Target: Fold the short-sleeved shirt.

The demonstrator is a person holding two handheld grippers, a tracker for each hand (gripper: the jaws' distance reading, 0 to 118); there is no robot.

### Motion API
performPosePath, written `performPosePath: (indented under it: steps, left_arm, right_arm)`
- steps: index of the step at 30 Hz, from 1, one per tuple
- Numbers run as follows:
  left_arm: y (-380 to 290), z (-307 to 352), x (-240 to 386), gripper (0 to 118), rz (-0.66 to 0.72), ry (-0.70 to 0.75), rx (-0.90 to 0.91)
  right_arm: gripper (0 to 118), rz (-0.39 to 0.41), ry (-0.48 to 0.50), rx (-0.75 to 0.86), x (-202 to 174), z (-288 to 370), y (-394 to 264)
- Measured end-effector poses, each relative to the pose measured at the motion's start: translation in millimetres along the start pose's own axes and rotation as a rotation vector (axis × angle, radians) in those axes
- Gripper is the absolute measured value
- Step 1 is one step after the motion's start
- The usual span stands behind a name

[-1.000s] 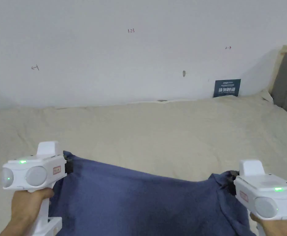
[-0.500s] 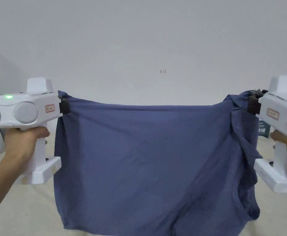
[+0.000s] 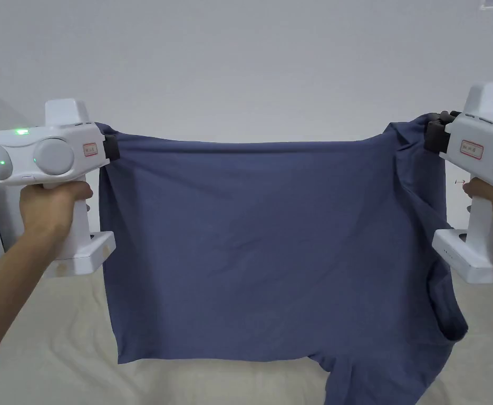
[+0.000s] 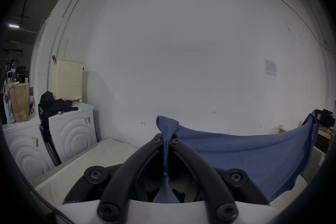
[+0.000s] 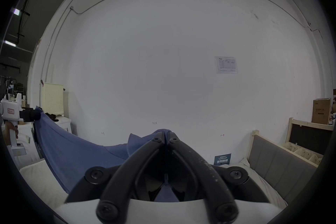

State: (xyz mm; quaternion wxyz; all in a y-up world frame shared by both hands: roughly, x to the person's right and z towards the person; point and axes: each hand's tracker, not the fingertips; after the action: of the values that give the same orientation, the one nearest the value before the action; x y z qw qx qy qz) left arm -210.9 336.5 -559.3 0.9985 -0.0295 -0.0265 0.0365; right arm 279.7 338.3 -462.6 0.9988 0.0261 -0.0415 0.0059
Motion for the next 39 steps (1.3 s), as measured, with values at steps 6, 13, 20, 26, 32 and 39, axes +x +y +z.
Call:
performPosePath:
  steps: [6,13,20,26,32,39]
  left_arm:
    - [-65.1,-36.6,-2.0,4,-0.022,0.003,-0.056]
    - [-165.7,-47.1,-12.1,4,-0.058,-0.014,-0.155]
    - [-251.2,-16.3,-29.6,4,-0.043,-0.015,-0.304]
    - [-311.9,44.1,-54.0,4,-0.037,-0.019,-0.421]
    - [-358.1,134.2,-71.2,4,-0.034,-0.021,-0.498]
    - [-396.5,224.5,-86.5,4,-0.006,-0.003,-0.596]
  right_arm:
    - [3,-0.042,0.027,-0.064,8.4,-33.8,-65.8]
    - [3,-0.152,0.051,-0.212,16.7,-41.0,-170.6]
    - [3,-0.198,0.073,-0.345,13.8,-0.5,-248.6]
    - [3,-0.217,0.111,-0.455,8.1,74.2,-296.8]
    - [3,-0.241,0.147,-0.536,-0.4,164.9,-326.1]
    - [3,-0.278,0.145,-0.6,-4.1,266.3,-346.4]
